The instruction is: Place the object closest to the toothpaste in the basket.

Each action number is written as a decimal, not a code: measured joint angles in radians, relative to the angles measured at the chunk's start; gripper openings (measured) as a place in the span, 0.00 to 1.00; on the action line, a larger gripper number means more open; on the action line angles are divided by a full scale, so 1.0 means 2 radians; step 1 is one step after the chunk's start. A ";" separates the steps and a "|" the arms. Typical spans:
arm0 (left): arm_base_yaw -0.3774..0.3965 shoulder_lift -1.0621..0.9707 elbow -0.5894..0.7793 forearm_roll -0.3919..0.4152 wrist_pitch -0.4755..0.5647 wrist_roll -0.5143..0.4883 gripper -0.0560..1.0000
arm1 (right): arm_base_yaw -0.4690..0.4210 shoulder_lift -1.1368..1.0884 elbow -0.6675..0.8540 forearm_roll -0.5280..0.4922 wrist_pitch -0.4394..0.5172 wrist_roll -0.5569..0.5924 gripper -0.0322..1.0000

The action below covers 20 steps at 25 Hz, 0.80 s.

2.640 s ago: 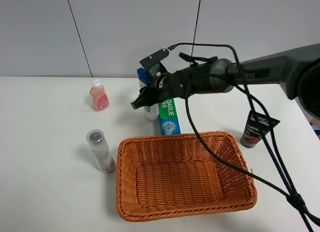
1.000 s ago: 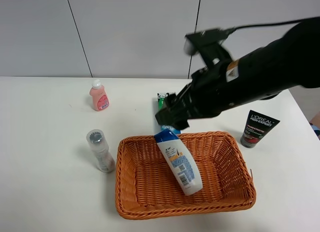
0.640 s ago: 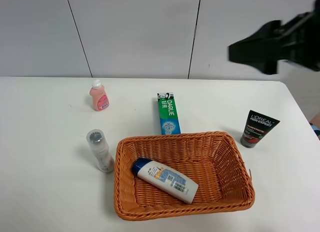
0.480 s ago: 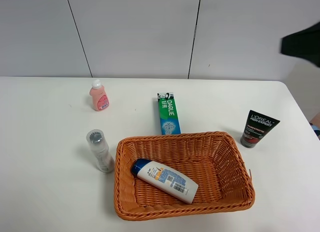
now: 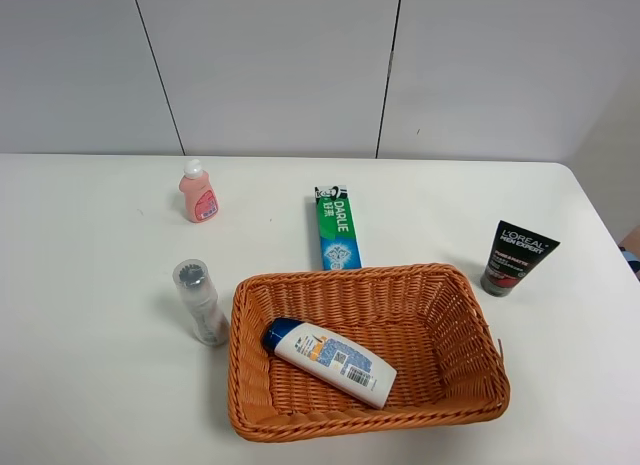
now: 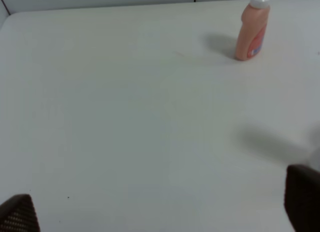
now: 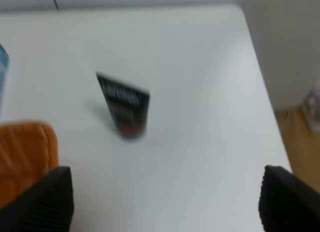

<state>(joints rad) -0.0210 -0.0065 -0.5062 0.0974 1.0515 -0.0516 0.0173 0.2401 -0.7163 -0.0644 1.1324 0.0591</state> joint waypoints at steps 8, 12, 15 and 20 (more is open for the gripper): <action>0.000 0.000 0.000 0.000 0.000 0.000 1.00 | -0.011 -0.120 0.082 0.001 0.031 0.013 0.75; 0.000 0.000 0.000 0.000 0.000 0.000 1.00 | -0.012 -0.121 0.086 0.000 0.018 0.013 0.75; 0.000 0.000 0.000 0.000 0.000 0.000 1.00 | -0.012 -0.121 0.096 0.000 -0.011 0.012 0.75; 0.000 0.000 0.000 0.000 0.000 0.000 1.00 | -0.012 -0.121 0.106 0.005 -0.026 0.011 0.75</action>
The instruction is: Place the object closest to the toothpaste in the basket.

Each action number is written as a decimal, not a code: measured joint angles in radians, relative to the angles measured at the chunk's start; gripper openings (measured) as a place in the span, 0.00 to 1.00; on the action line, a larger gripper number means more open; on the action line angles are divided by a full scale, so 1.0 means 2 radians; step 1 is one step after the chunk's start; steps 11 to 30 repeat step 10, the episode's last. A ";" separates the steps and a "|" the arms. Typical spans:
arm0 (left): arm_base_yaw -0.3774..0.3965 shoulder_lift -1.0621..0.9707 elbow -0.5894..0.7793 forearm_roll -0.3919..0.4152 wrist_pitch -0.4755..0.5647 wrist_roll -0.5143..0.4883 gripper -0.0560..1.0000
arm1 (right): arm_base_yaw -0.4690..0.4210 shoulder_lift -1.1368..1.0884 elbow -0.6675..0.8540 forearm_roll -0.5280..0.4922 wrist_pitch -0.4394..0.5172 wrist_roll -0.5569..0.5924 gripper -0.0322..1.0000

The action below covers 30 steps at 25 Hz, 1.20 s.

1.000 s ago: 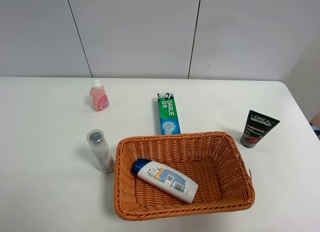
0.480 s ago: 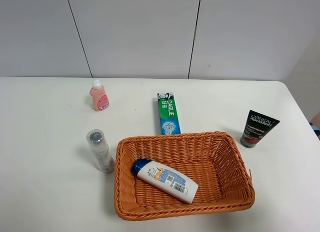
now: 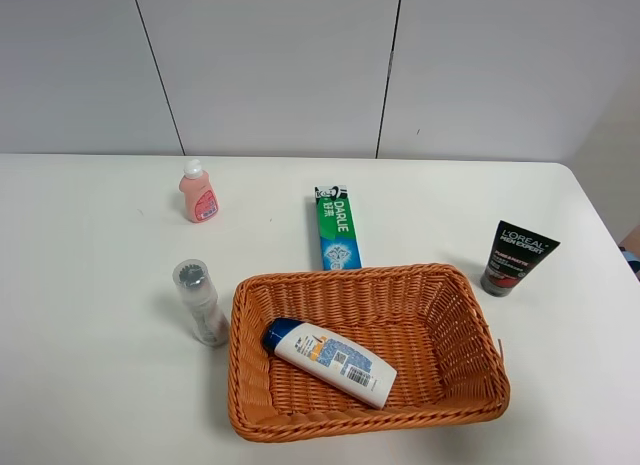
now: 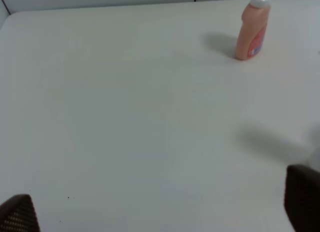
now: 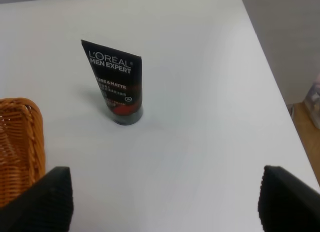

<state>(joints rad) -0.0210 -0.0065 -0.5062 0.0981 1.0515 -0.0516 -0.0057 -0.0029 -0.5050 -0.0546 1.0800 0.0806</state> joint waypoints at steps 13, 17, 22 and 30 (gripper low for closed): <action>0.000 0.000 0.000 0.000 0.000 0.000 1.00 | 0.000 0.000 0.001 0.006 -0.002 -0.010 0.75; 0.000 0.000 0.000 0.000 0.000 0.000 1.00 | 0.000 0.000 0.001 0.006 -0.002 -0.010 0.75; 0.000 0.000 0.000 0.000 0.000 0.000 1.00 | 0.000 0.000 0.001 0.006 -0.002 -0.010 0.75; 0.000 0.000 0.000 0.000 0.000 0.000 1.00 | 0.000 0.000 0.001 0.006 -0.002 -0.010 0.75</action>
